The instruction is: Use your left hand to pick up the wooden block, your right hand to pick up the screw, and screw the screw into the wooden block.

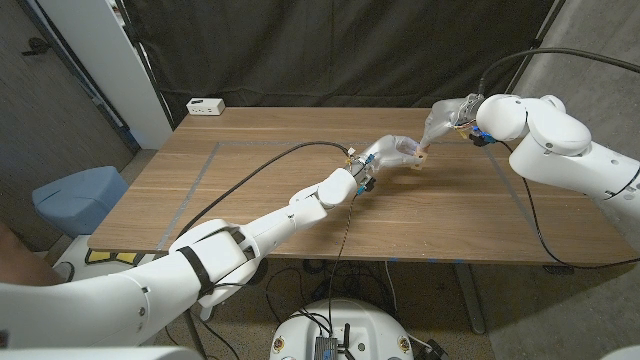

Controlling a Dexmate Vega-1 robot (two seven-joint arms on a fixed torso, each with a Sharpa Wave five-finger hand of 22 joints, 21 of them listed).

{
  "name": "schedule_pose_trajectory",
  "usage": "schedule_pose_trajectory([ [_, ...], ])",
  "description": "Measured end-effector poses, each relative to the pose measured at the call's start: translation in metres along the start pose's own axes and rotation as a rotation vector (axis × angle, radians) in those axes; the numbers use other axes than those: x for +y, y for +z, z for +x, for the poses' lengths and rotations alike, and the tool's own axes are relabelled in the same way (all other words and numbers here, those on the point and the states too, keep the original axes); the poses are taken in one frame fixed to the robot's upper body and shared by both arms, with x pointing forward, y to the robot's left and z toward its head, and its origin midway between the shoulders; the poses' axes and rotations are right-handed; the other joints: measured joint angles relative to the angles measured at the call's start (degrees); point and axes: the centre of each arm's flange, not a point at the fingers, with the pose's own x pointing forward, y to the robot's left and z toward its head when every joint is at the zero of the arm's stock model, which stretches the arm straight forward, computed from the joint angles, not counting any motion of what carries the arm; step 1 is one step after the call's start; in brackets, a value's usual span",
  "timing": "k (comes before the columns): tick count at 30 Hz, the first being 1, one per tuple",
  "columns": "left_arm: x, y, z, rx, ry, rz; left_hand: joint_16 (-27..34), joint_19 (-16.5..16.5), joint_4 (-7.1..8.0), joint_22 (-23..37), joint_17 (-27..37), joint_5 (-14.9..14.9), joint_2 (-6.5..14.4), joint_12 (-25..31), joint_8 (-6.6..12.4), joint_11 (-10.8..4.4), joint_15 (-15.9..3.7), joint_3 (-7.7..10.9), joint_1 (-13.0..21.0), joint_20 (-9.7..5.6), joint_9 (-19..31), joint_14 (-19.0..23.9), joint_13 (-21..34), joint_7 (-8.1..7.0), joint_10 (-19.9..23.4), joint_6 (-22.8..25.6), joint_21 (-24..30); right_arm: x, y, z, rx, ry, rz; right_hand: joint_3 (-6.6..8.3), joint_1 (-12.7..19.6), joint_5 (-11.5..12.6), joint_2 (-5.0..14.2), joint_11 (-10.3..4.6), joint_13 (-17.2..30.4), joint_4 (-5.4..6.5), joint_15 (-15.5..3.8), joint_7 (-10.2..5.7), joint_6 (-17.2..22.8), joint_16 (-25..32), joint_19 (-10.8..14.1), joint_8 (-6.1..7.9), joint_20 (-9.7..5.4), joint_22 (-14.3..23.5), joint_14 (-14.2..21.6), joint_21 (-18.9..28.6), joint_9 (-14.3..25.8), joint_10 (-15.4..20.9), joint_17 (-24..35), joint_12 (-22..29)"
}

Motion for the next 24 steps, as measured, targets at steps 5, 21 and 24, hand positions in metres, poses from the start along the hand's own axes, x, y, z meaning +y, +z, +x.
schedule_pose_trajectory([
  [5,0.0001,0.0002,0.0001,-0.001,-0.001,0.000,0.00,0.00,0.00,0.00,0.00,0.00,0.00,0.00,0.00,0.00,0.00,0.00,0.00,0.00,-0.01,0.00,0.00,0.00,0.00,0.00,0.00,0.0006,-0.0009,0.0008,0.004,-0.004,0.002,-0.23,-0.91,-0.33,-0.01,0.31,-0.13,0.23,-0.09,0.21,0.83,0.00,0.19,0.00,-0.19,0.00,0.53,0.00,-0.17,0.93,0.00,0.38],
  [21,0.0007,-0.0010,0.0009,0.004,-0.006,0.001,0.00,0.00,0.23,0.04,0.00,-0.02,0.00,0.00,0.00,0.21,0.00,-0.23,0.00,0.00,-0.05,0.00,0.02,0.00,0.21,0.00,0.00,0.0036,-0.0031,0.0047,0.018,-0.010,0.014,-0.48,-3.19,-0.55,0.43,0.32,-0.12,0.94,-0.37,1.12,4.41,0.44,1.44,0.83,-0.60,-0.01,2.29,0.29,-0.74,3.61,-0.01,0.76],
  [24,0.0010,-0.0011,0.0015,0.006,-0.006,0.000,0.00,0.00,0.23,0.04,0.00,-0.05,0.00,0.00,0.00,0.21,0.00,-0.23,0.00,0.00,-0.04,0.00,0.02,0.00,0.21,0.00,0.00,0.0045,-0.0034,0.0057,0.021,-0.010,0.016,-0.65,-3.76,-0.55,0.34,0.27,-0.12,1.11,-0.50,1.17,5.00,0.44,1.53,0.83,-0.70,-0.01,2.98,0.29,-0.78,4.01,-0.01,0.80],
])
